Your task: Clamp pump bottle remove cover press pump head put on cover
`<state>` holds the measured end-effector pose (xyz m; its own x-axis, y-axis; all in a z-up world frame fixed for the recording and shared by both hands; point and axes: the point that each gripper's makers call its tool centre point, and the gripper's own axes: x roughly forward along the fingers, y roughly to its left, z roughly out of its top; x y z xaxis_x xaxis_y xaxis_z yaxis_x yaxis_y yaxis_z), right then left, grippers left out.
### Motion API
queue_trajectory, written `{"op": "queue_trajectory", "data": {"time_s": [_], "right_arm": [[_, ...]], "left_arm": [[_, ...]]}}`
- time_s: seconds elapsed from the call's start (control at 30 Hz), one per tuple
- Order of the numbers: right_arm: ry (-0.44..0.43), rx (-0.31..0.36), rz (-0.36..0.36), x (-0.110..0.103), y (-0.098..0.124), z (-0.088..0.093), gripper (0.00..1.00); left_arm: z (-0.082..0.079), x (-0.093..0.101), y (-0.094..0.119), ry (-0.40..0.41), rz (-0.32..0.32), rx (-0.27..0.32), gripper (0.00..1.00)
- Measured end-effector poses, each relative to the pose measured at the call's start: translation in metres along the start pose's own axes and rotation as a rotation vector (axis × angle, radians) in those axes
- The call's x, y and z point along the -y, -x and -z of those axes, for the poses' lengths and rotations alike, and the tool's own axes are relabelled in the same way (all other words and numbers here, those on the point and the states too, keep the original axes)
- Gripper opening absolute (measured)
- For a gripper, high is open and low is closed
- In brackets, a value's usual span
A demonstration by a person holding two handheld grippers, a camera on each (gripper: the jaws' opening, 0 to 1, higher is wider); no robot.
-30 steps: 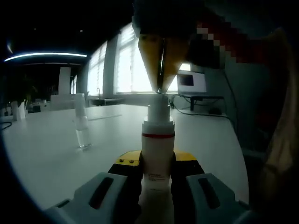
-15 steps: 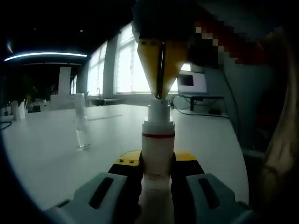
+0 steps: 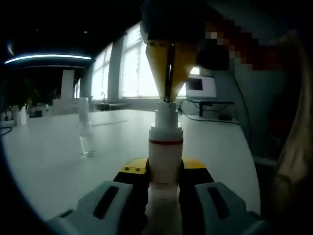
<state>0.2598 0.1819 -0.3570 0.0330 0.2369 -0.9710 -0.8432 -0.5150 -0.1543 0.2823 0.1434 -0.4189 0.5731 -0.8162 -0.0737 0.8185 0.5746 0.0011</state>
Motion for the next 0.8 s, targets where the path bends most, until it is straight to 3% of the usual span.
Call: {"op": "queue_trajectory", "data": {"time_s": [0.23, 0.8], "right_arm": [[0.072, -0.019, 0.016, -0.0010, 0.0045, -0.0030, 0.00], [0.048, -0.006, 0.018, 0.0008, 0.0041, -0.0013, 0.00]], "left_arm": [[-0.0002, 0.0002, 0.0005, 0.001, 0.002, 0.000, 0.14], [-0.0004, 0.0005, 0.0004, 0.003, 0.002, 0.000, 0.14]]}}
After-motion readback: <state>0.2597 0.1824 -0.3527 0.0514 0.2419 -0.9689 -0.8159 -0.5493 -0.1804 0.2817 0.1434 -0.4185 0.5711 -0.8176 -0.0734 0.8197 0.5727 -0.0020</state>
